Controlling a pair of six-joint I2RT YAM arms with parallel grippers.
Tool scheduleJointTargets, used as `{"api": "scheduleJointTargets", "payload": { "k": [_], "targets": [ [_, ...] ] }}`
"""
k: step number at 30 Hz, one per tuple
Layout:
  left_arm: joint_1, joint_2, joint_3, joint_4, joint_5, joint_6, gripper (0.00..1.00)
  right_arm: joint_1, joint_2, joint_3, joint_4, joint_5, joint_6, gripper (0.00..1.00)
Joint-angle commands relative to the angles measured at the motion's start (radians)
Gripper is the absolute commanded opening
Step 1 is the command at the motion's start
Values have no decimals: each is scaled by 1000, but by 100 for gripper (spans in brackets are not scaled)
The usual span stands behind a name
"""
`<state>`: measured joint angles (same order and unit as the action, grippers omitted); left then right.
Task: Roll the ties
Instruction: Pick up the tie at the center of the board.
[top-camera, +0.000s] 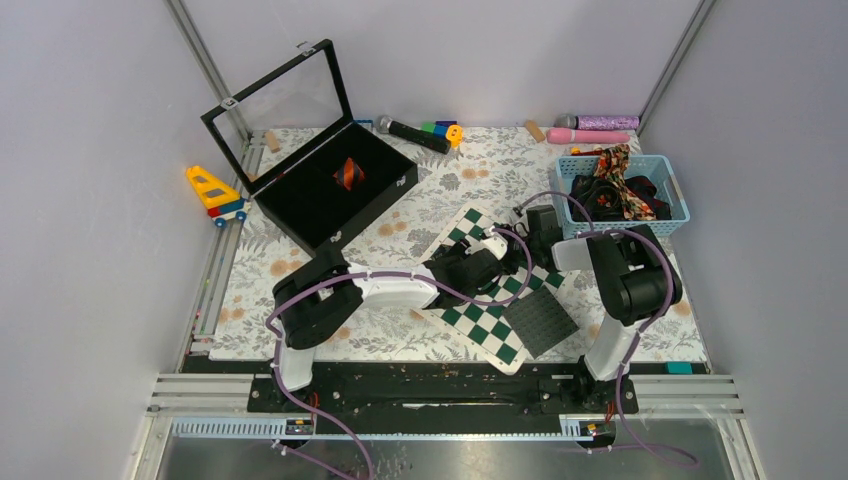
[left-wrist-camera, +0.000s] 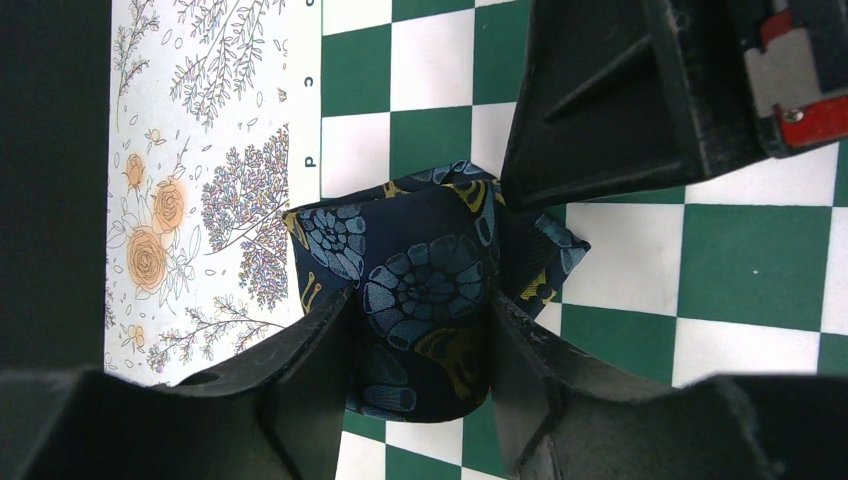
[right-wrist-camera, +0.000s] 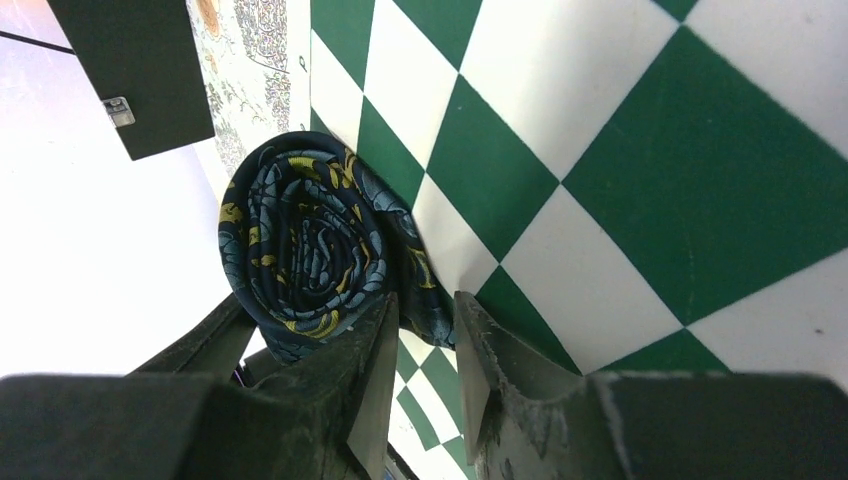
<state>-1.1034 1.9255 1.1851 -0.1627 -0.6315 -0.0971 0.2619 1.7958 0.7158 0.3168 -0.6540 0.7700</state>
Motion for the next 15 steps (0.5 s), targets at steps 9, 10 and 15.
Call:
{"api": "scheduleJointTargets", "payload": {
  "k": [9, 10, 15],
  "targets": [
    [2, 23, -6, -74, 100, -30, 47, 33, 56, 42, 11, -45, -6, 30],
    [3, 23, -6, -74, 100, -30, 47, 36, 59, 42, 19, -50, -4, 29],
    [2, 23, -6, -72, 102, -30, 47, 50, 74, 42, 44, -75, 15, 27]
  ]
}}
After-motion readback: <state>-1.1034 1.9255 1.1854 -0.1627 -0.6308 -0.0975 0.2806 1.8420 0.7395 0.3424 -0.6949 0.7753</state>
